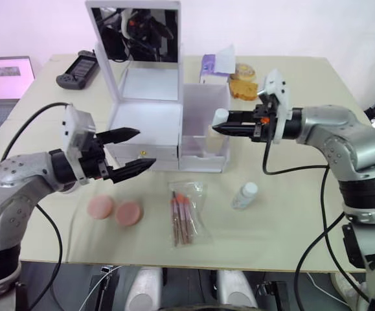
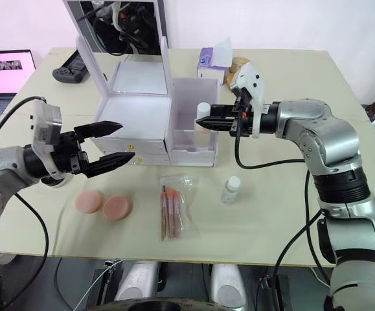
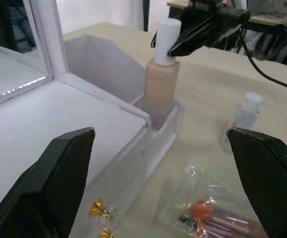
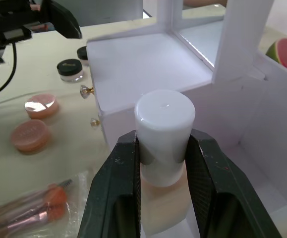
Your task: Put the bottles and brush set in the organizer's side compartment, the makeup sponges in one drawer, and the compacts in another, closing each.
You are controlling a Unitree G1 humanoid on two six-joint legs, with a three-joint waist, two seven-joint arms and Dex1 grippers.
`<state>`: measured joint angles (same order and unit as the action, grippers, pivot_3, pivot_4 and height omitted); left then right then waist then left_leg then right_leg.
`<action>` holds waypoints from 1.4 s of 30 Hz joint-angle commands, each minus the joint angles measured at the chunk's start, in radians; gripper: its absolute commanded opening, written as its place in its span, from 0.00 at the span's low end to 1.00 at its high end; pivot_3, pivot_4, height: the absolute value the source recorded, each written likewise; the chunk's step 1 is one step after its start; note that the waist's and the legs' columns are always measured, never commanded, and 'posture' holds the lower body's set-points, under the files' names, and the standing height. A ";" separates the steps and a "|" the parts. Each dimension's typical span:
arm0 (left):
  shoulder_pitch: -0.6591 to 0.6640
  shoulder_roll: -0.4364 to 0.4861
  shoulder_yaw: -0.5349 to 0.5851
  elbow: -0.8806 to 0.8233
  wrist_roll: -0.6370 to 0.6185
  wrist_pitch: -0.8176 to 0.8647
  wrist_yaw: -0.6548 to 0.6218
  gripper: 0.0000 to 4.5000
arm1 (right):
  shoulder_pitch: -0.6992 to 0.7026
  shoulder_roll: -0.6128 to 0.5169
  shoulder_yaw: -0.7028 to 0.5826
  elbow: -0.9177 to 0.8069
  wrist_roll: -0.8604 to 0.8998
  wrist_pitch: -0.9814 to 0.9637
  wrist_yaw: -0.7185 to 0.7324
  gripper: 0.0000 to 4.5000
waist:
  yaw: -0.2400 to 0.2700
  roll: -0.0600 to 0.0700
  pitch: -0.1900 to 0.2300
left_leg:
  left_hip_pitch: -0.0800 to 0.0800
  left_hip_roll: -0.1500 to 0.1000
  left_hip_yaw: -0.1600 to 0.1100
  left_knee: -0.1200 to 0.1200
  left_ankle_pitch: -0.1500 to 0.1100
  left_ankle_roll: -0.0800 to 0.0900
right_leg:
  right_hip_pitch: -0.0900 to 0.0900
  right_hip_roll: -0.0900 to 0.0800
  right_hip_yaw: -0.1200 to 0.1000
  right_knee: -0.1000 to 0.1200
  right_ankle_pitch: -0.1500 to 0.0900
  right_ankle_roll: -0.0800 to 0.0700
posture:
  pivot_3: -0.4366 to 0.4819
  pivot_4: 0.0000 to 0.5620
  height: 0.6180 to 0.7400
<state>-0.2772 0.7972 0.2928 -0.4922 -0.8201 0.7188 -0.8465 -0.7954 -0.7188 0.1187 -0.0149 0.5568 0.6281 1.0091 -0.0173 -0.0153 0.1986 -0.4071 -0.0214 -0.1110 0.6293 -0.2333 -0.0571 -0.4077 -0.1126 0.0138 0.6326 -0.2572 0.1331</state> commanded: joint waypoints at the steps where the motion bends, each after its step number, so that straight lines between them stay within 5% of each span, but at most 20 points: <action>1: -0.002 0.014 0.030 -0.034 -0.026 0.001 0.016 1.00 | -0.004 0.033 -0.002 0.026 -0.050 -0.067 0.010 0.16 | -0.002 0.000 0.000 | 0.000 0.000 0.000 0.000 0.000 0.000 | 0.000 0.000 0.000 0.000 0.000 0.000 | 0.48 0.27 1.00; 32: -0.051 0.014 -0.029 -0.022 -0.031 0.010 0.028 1.00 | 0.084 0.109 0.001 0.063 -0.207 -0.090 -0.003 0.16 | -0.002 0.000 0.000 | 0.000 0.000 0.000 0.000 0.000 0.000 | 0.000 0.000 0.000 0.001 0.000 0.000 | 0.48 0.27 1.00; 39: -0.056 0.009 -0.040 -0.011 -0.024 0.000 0.020 1.00 | 0.069 0.089 -0.048 0.025 -0.168 -0.052 0.000 0.95 | -0.001 0.000 0.000 | 0.000 0.000 0.000 0.001 0.000 0.000 | 0.000 0.000 0.000 0.001 0.000 0.000 | 0.48 0.27 1.00; 42: -0.056 0.005 -0.044 -0.009 -0.024 -0.004 0.015 1.00 | 0.066 0.073 -0.078 -0.019 -0.135 -0.021 0.006 0.98 | 0.001 0.000 0.000 | 0.000 0.000 0.000 0.001 0.000 -0.001 | 0.000 0.000 0.000 0.001 0.000 -0.001 | 0.48 0.27 1.00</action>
<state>-0.3199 0.8024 0.2459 -0.4903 -0.8399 0.7331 -0.8267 -0.7069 -0.6297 0.0883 0.0226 0.3901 0.6002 1.0117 -0.0165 -0.0152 0.1986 -0.4070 -0.0214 -0.1111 0.6299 -0.2330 -0.0577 -0.4078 -0.1122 0.0141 0.6337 -0.2567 0.1326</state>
